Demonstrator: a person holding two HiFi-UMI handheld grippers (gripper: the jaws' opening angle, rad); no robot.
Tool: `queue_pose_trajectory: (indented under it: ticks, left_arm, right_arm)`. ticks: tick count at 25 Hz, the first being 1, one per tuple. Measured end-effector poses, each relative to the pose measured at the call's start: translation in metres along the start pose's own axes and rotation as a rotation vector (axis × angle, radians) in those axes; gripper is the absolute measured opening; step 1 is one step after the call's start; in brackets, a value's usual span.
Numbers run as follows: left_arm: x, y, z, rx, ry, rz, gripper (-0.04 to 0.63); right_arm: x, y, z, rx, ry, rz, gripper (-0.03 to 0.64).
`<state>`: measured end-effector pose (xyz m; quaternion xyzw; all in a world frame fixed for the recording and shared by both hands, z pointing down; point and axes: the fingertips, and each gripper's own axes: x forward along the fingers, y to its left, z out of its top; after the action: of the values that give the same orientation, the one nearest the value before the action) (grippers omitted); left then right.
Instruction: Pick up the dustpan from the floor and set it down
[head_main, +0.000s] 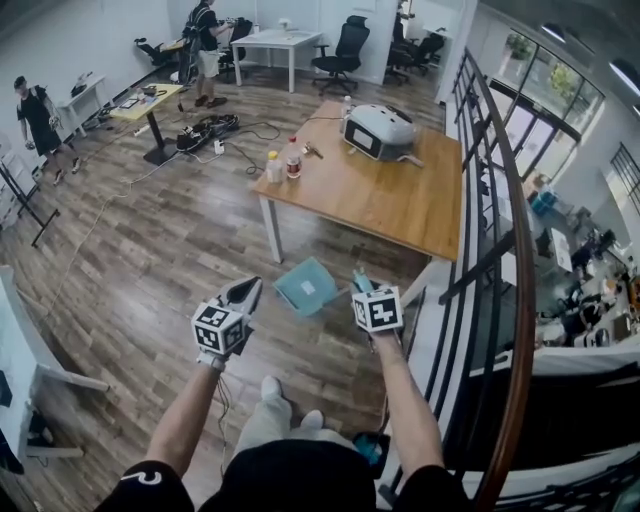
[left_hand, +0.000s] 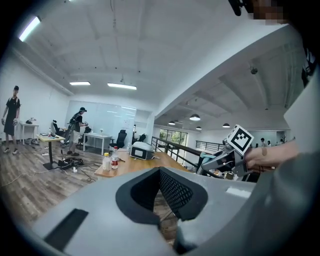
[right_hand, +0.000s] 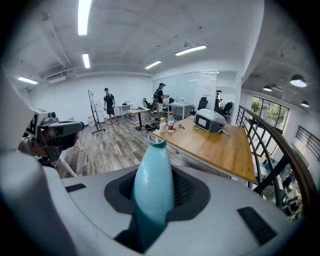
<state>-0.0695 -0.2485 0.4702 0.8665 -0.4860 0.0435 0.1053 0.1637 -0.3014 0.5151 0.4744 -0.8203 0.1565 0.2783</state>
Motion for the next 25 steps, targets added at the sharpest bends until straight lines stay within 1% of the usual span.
queue_pose_trajectory:
  ticks: [5,10,15,25]
  left_arm:
    - [-0.013,-0.015,0.015,0.014,-0.023,0.004,-0.002]
    - [-0.022,-0.016,0.021,0.022,-0.015,0.032,-0.002]
    - [-0.029,-0.016,0.025,0.019,-0.018,0.046,-0.002]
    - [-0.036,-0.017,0.031,0.033,-0.022,0.049,-0.002]
  right_arm:
    - [-0.037,-0.001,0.016,-0.002,-0.039,0.003,0.089]
    - [-0.062,-0.002,0.027,0.003,-0.070,0.006,0.089]
    - [-0.073,0.000,0.034,-0.002,-0.090,0.001,0.089]
    - [-0.076,0.004,0.043,-0.008,-0.111,0.007,0.089]
